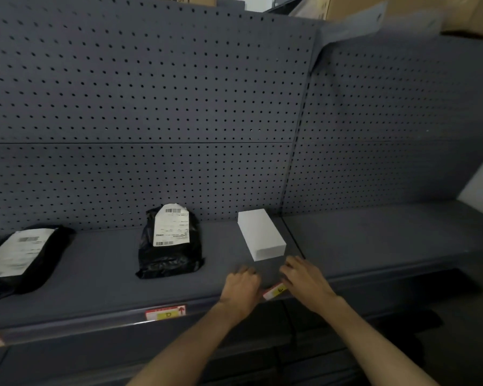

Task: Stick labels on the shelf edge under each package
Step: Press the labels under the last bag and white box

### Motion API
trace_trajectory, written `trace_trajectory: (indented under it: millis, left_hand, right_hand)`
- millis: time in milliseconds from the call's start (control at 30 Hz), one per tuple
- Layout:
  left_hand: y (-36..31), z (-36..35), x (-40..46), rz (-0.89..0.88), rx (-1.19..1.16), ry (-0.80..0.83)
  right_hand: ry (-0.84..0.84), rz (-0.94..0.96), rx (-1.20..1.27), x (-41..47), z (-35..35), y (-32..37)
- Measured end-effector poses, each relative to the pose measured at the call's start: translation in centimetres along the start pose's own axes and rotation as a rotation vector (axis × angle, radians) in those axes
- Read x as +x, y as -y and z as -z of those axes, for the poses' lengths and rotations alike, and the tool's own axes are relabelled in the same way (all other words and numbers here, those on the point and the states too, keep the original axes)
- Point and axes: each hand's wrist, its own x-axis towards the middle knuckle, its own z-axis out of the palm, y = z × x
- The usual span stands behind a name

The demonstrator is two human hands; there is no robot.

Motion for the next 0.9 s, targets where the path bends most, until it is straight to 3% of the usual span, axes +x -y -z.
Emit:
trace_trajectory:
  millis: [333, 500, 700, 900]
  left_hand:
    - [-2.0, -3.4, 2.1, -0.11, -0.006, -0.124]
    - [-1.6, -3.1, 2.1, -0.16, 0.004, -0.122]
    - [-1.3, -2.8, 2.5, -0.235, 0.049, -0.119]
    - [-1.3, -3.2, 2.5, -0.256, 0.08, -0.123]
  right_hand:
    - [-0.02, 0.021, 0.082, -1.1, -2.6, -2.9]
    - [-0.031, -0.007, 0.117, -2.2, -2.6, -2.7]
    - [-0.113, -0.173, 0.238, -3.2, -4.5, -2.2]
    - [-0.113, -0.136, 0.167, -3.8, -4.2, -1.9]
